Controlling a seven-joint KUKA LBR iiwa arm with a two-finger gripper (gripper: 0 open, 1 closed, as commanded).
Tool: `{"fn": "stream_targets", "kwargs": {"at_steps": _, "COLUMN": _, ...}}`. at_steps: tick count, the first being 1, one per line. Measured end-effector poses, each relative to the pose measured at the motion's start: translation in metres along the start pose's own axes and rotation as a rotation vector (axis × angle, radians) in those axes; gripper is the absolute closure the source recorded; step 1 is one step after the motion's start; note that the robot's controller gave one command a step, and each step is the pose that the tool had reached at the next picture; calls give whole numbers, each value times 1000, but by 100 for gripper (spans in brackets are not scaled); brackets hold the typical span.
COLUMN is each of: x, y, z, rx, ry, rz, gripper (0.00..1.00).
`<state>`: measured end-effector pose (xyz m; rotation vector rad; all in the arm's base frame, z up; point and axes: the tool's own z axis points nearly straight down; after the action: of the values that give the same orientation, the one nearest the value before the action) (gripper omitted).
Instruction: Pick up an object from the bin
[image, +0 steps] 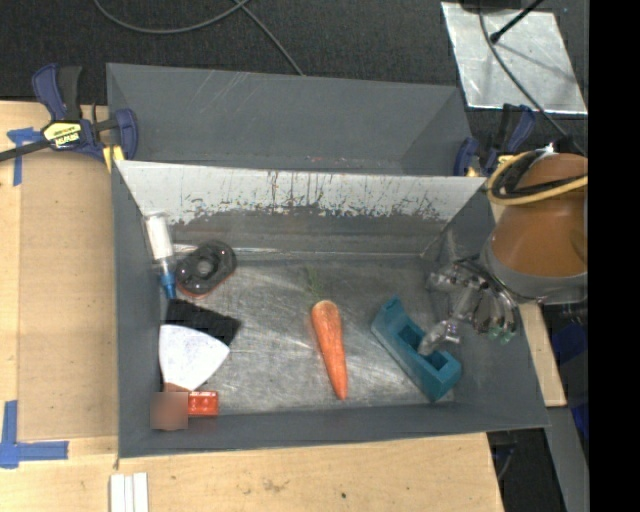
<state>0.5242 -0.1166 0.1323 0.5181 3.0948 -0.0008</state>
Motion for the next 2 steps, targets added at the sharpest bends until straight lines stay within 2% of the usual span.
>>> {"fn": "stream_targets", "kwargs": {"at_steps": 1, "x": 4, "y": -11, "z": 49, "rx": -1, "ry": -10, "rz": 130, "gripper": 0}}
{"fn": "stream_targets", "kwargs": {"at_steps": 2, "x": 8, "y": -7, "z": 45, "rx": -4, "ry": 11, "rz": 123, "gripper": 100}}
